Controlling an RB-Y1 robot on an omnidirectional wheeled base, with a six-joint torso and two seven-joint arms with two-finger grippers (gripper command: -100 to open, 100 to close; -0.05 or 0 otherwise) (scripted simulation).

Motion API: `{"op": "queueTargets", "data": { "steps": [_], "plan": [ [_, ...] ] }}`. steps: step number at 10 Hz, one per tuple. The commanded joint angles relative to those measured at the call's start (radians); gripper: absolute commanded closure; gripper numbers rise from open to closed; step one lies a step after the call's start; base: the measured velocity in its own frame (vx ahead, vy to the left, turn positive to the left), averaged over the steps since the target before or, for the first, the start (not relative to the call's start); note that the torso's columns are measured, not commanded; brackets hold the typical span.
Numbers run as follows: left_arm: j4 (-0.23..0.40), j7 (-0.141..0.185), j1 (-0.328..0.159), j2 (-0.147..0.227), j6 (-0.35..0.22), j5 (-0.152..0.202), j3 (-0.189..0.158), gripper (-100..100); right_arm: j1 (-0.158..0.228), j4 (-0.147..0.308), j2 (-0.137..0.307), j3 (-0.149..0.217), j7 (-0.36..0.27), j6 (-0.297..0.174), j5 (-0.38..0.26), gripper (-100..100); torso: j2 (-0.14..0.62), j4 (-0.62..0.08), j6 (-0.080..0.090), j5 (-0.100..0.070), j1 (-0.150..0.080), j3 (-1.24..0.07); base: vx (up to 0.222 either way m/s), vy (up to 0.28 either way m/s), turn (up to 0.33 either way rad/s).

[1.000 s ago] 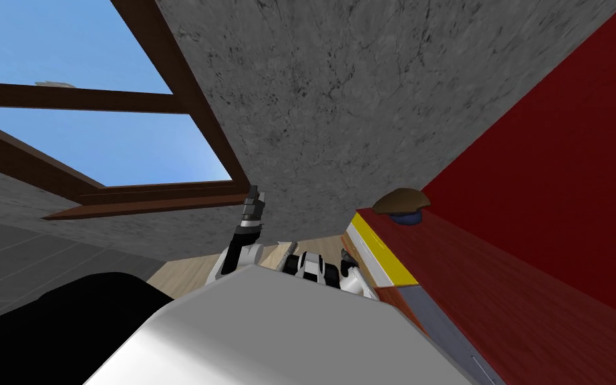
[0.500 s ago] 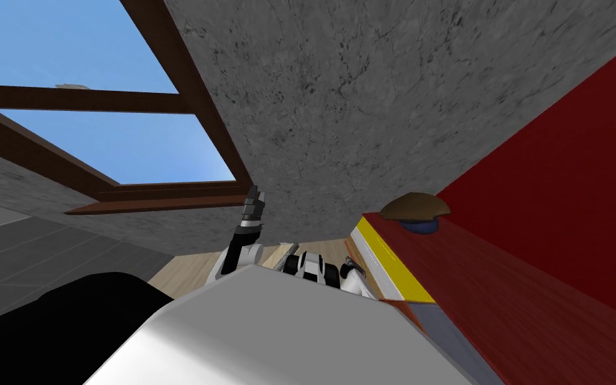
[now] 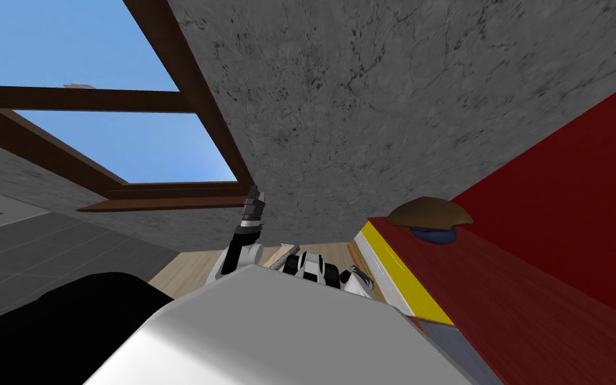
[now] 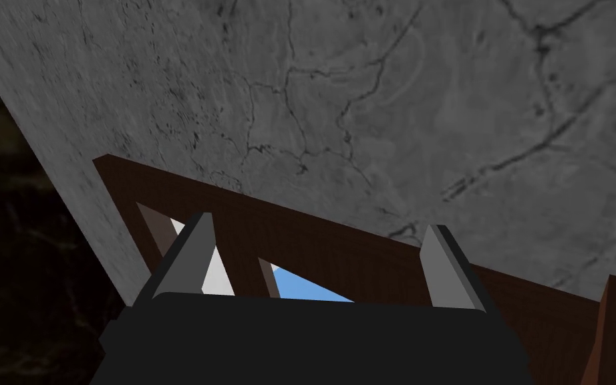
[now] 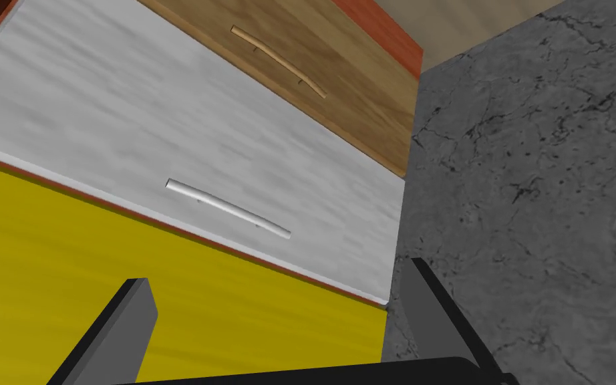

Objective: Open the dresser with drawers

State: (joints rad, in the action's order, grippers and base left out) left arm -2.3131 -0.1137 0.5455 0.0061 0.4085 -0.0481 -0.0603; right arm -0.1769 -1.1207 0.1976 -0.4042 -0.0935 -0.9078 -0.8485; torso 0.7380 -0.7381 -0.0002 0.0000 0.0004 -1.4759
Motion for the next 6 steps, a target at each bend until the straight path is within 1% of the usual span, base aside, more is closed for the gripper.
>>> {"op": "queueTargets", "data": {
  "steps": [1, 2, 3, 4, 5, 6],
  "plan": [
    [0.0, 0.0, 0.0, 0.0, 0.0, 0.0, 0.0, 0, 0.014, 0.07, 0.013, -0.014, -0.015, -0.072, -0.043, -100, 0.0, 0.0, 0.0, 0.0, 0.0, 0.0, 0.072, 0.001, 0.109],
    [0.0, 0.0, 0.0, 0.0, 0.0, 0.0, 0.0, 0, 0.014, 0.091, 0.013, -0.014, -0.015, -0.091, -0.043, -100, -0.001, 0.0, 0.0, 0.0, -0.001, -0.001, 0.061, 0.003, 0.102],
    [0.0, 0.0, 0.0, 0.0, 0.0, 0.0, 0.0, 0, 0.025, 0.125, 0.021, -0.022, -0.021, -0.126, -0.074, -100, 0.0, 0.0, 0.0, 0.0, 0.0, 0.0, 0.067, 0.011, 0.108],
    [0.0, 0.0, 0.0, 0.0, 0.0, 0.0, 0.0, 0, 0.025, 0.146, 0.021, -0.022, -0.021, -0.142, -0.074, -100, 0.0, 0.0, 0.0, 0.0, 0.0, 0.0, 0.06, 0.005, 0.049],
    [0.0, 0.0, 0.0, 0.0, 0.0, 0.0, 0.0, 0, 0.034, 0.2, 0.029, -0.031, -0.028, -0.174, -0.102, -100, 0.0, 0.0, 0.001, 0.0, 0.0, 0.0, 0.073, 0.009, 0.097],
    [0.0, 0.0, 0.0, 0.0, 0.0, 0.0, 0.0, 0, 0.034, 0.2, 0.029, -0.031, -0.028, -0.191, -0.102, -100, 0.0, 0.0, 0.0, 0.0, 0.0, 0.0, 0.059, 0.01, 0.051]
  ]
}}
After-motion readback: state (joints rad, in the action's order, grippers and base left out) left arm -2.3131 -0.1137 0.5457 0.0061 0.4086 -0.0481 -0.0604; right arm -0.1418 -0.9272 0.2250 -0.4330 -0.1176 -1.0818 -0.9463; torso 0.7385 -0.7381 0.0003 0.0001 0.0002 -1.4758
